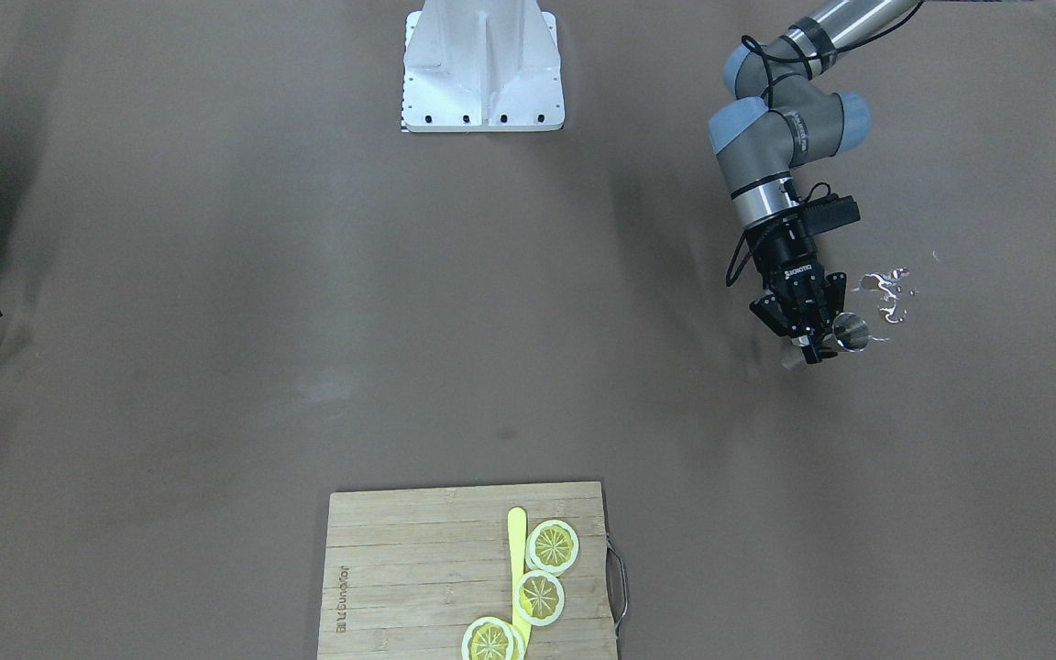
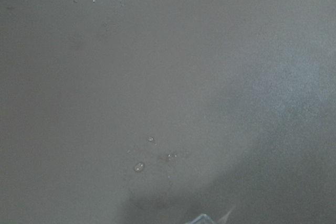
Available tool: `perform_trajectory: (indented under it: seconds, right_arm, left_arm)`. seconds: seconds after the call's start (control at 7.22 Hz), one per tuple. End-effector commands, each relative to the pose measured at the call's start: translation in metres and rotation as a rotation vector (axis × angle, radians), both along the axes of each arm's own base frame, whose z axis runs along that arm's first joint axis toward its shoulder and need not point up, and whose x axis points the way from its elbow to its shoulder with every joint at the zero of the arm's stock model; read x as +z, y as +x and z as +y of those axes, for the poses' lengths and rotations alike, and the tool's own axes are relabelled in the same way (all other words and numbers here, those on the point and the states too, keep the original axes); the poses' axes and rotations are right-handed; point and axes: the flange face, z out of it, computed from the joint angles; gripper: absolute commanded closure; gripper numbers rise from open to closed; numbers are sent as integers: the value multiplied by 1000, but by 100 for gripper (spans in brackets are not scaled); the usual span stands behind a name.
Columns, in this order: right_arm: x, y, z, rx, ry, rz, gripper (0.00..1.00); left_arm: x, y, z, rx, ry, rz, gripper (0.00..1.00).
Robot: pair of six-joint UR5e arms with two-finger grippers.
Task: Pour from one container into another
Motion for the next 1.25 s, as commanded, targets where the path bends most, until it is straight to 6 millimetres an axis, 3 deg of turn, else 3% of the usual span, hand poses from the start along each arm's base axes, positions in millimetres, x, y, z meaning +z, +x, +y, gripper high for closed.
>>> perform_trajectory:
  seconds: [0.0, 0.28, 0.55, 0.83, 1.11]
  right_arm:
    - [6, 7, 16, 49, 10, -103, 0]
    - [11, 10, 21, 56, 31, -120, 0]
    - [21, 12, 20, 83, 26, -97, 0]
    - [22, 12, 14, 107, 34, -86, 0]
    - [24, 4, -3, 117, 34, -80, 0]
  left_arm:
    - [-29, 12, 25, 156, 31, -128, 100]
    - [-41, 8, 30, 238, 102, -208, 100]
    - [-65, 9, 42, 451, 248, -234, 100]
    - [-82, 17, 49, 601, 331, -308, 100]
    - [-109, 38, 59, 824, 439, -295, 100]
